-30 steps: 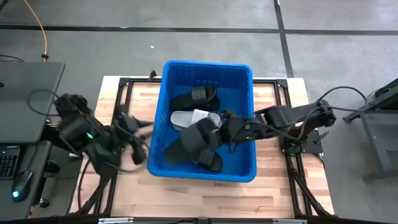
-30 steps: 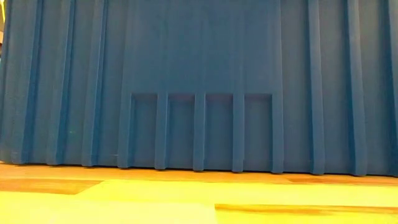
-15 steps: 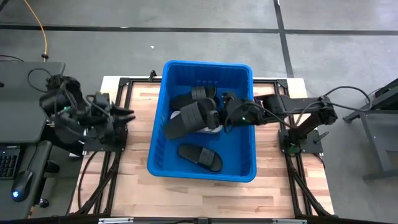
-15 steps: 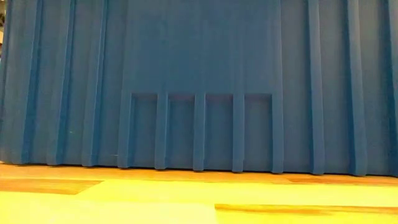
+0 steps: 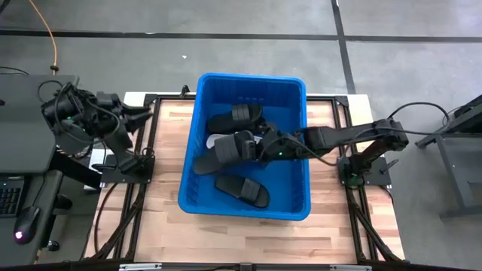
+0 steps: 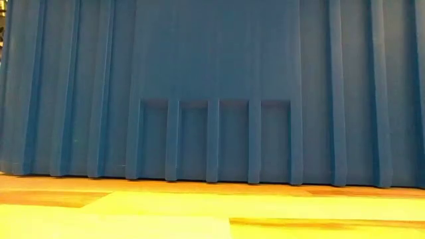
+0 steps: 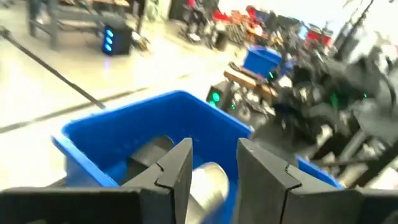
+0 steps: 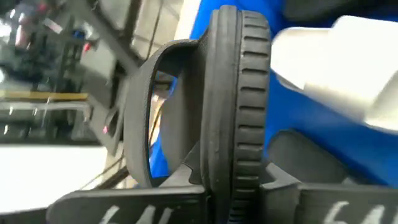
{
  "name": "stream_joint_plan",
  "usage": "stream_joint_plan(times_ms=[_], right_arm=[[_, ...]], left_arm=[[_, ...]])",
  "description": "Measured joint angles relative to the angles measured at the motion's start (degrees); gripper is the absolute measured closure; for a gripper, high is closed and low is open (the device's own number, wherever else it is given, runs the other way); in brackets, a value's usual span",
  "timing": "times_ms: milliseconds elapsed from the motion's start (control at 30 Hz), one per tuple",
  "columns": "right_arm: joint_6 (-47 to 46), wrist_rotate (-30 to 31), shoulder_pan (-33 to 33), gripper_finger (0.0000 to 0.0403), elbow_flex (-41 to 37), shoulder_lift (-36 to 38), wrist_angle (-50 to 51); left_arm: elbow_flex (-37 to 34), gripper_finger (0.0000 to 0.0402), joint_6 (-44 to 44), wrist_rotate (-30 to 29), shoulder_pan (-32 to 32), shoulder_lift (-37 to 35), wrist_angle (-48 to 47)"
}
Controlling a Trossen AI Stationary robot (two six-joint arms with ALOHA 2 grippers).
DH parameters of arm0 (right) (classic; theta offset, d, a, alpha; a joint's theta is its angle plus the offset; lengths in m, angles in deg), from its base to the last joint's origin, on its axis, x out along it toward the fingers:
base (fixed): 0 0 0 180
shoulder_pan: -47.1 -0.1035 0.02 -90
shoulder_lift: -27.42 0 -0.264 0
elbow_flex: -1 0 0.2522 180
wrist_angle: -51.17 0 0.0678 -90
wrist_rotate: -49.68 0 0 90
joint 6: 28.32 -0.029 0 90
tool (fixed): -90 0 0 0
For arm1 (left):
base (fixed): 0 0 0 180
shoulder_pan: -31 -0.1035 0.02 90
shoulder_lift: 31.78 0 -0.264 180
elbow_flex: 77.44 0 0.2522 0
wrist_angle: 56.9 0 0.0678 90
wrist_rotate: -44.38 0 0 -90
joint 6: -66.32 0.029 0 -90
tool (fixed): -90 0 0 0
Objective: Pick and place slides into bin
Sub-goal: Put the black slipper into the bin
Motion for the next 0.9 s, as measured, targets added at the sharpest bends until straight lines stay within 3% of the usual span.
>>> stream_joint_plan(times_ms=[133,433,833,900], right_arm=[[-8.28,3.38,-1.30,0.0392,-3.67,-0.20,0.08],[-26.93,8.78,-3.48,0.0392,-4.82,-1.26,1.34],[-44.00,-2.94,-4.38,0.0393,-4.82,-7.61,1.75],[-47.84,-2.57,-4.76,0.0393,-4.82,-7.72,1.86]], left_arm=[[0.02,0.0287,0.30,-3.45,-0.04,-2.49,-0.82],[0.11,0.0291,1.49,-2.33,0.00,-6.39,-0.74],[0.13,0.0289,4.94,-1.74,0.00,-9.07,-0.24],[0.13,0.0289,4.94,-1.71,-0.02,-9.07,-0.24]])
